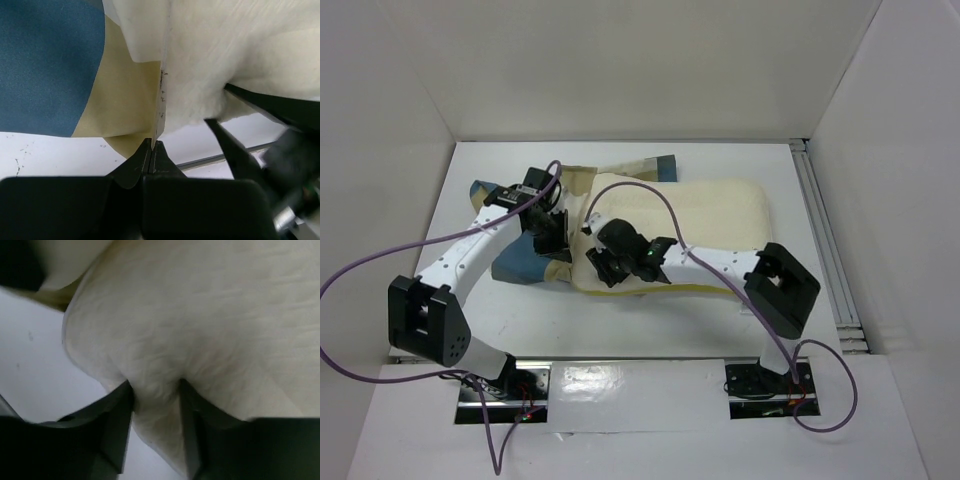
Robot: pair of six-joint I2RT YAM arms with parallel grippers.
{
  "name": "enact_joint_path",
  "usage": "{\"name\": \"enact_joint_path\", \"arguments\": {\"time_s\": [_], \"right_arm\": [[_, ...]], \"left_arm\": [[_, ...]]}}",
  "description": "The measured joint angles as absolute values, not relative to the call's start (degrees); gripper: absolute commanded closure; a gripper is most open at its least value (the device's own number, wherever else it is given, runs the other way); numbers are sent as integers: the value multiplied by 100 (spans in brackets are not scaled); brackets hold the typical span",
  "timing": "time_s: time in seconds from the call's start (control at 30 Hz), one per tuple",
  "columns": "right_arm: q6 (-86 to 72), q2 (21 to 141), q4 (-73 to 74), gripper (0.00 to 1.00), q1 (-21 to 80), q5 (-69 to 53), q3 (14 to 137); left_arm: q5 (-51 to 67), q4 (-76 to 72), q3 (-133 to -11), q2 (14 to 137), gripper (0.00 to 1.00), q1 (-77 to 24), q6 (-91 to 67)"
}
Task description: Put the pillow into the pillowcase
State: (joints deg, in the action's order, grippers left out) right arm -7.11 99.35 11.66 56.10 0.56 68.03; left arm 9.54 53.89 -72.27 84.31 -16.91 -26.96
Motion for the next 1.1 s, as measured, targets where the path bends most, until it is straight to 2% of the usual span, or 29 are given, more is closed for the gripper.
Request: {"name": "enact_joint_path", "arguments": {"time_s": [0.03, 0.4, 0.73, 1.07, 1.1], "right_arm": [[-698, 10101, 1146, 100, 5610, 183, 6847], [-1035, 10405, 1767, 100, 5398, 607, 7811], [-1282, 11048, 3135, 100, 4945, 233, 9865], [-2047, 11915, 2132, 100, 4873, -751, 9784], [-2167, 11889, 1929, 100, 4858, -847, 9686]], "left_arm": [[958, 5380, -7212, 8427, 100, -1691, -2696], [1210, 5188, -7144, 8193, 100, -1605, -2539], [1223, 5196, -7301, 8145, 100, -1734, -2351], [1719, 5465, -8068, 8145, 100, -1673, -2425], [1745, 5483, -8062, 8145, 96, -1647, -2440]]}}
